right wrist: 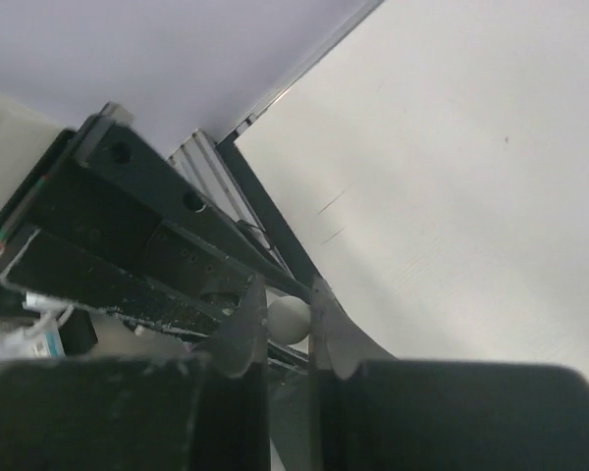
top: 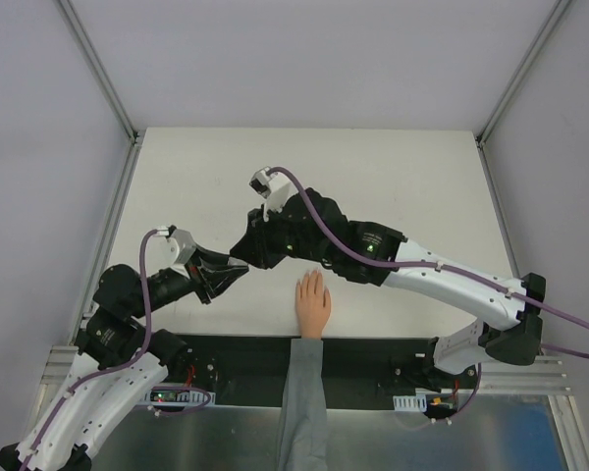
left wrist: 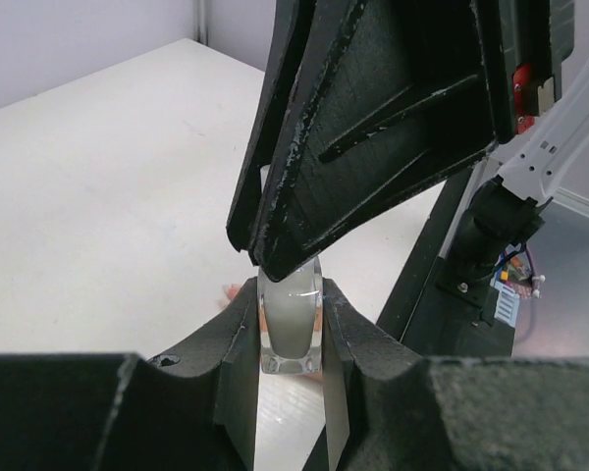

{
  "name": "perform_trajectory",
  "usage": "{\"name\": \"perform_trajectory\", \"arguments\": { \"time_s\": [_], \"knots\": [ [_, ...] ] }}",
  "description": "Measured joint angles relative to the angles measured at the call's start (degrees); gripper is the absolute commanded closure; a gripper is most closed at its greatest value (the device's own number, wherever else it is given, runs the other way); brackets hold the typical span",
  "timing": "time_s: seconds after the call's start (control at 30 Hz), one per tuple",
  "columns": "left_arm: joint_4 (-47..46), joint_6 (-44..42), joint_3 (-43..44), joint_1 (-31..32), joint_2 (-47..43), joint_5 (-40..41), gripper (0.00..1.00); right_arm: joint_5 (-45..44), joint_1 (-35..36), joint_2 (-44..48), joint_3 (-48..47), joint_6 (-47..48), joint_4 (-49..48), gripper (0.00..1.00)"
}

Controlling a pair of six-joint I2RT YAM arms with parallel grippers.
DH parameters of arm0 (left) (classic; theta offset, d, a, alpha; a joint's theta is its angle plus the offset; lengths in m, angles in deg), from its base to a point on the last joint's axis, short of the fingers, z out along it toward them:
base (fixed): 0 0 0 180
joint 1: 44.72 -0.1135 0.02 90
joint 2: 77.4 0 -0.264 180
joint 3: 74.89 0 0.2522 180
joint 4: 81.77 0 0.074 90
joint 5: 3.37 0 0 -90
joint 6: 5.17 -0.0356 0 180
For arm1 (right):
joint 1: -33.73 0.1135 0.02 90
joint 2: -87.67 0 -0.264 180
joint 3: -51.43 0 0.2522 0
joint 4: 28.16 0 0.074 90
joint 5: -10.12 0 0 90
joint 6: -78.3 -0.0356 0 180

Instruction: Paint the nails

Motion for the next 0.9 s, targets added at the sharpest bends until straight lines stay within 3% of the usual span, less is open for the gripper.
{"name": "perform_trajectory", "arguments": {
  "time_s": [0.1, 0.3, 0.4, 0.43, 0.53, 0.63, 0.73, 0.9],
  "knots": [
    [0.1, 0.4, 0.1, -0.1, -0.2, -2.2, 1.0, 6.6, -1.5, 0.8, 1.7, 4.5, -2.1, 1.0],
    [-1.0, 5.9, 2.7, -0.1, 4.3, -19.6, 1.0, 42.2, -9.9, 7.7, 15.9, 10.7, -18.9, 1.0],
    [-2.9, 8.7, 3.6, -0.1, 7.0, -23.3, 1.0, 50.2, -12.0, 7.6, 17.1, 11.5, -22.6, 1.0],
    [-3.1, 9.2, 3.6, -0.1, 7.0, -23.5, 1.0, 51.3, -12.2, 7.6, 17.5, 11.6, -23.4, 0.94],
    [-2.9, 9.2, 3.2, 0.0, 5.6, -21.8, 1.0, 51.1, -12.3, 7.6, 18.1, 11.6, -25.3, 0.56],
    [-2.3, 7.3, 2.4, 0.0, 3.0, -18.2, 1.0, 46.6, -11.9, 8.0, 18.1, 9.2, -24.3, 0.39],
    [-1.3, 4.8, 2.1, 0.0, 1.0, -13.3, 1.0, 37.1, -11.9, 9.1, 17.6, 5.9, -20.0, 0.32],
    [0.8, 1.3, 1.4, 0.0, -0.2, -5.1, 1.0, 22.6, -10.1, 9.5, 15.1, 1.5, -12.0, 0.31]
  ]
}}
